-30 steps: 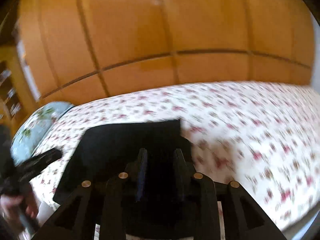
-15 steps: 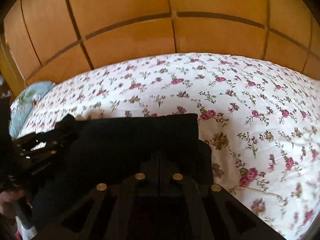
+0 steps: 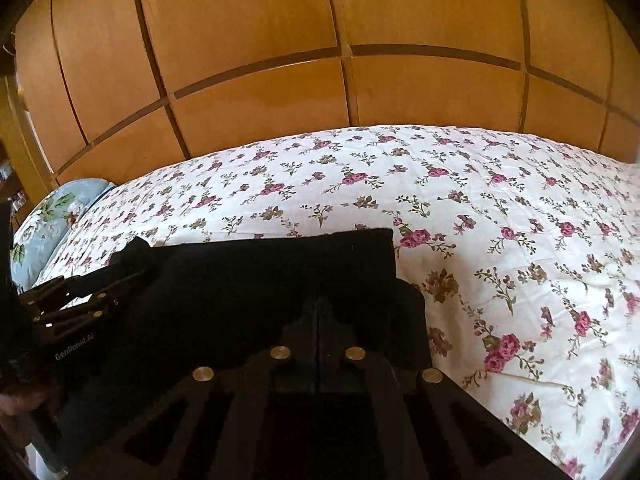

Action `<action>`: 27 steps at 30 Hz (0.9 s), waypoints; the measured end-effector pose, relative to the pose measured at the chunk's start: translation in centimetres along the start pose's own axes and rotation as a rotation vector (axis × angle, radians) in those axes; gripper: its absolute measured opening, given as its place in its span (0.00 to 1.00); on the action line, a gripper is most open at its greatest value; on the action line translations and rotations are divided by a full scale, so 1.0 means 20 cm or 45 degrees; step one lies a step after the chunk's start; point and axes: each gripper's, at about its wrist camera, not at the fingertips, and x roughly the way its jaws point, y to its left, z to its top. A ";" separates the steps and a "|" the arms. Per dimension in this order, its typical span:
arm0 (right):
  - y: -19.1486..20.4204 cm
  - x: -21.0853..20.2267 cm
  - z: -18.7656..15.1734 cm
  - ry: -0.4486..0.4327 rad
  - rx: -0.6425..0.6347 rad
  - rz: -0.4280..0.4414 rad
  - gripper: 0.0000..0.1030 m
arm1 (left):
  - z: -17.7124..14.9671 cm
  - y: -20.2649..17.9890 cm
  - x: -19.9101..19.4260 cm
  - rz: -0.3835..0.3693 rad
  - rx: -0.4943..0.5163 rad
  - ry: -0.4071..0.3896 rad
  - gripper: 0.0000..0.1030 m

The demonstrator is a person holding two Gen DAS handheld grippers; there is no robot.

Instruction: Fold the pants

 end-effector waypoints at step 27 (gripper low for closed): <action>0.00 -0.40 -0.32 -0.021 0.063 -0.048 0.20 | -0.28 0.01 -0.34 0.033 -0.147 0.009 0.65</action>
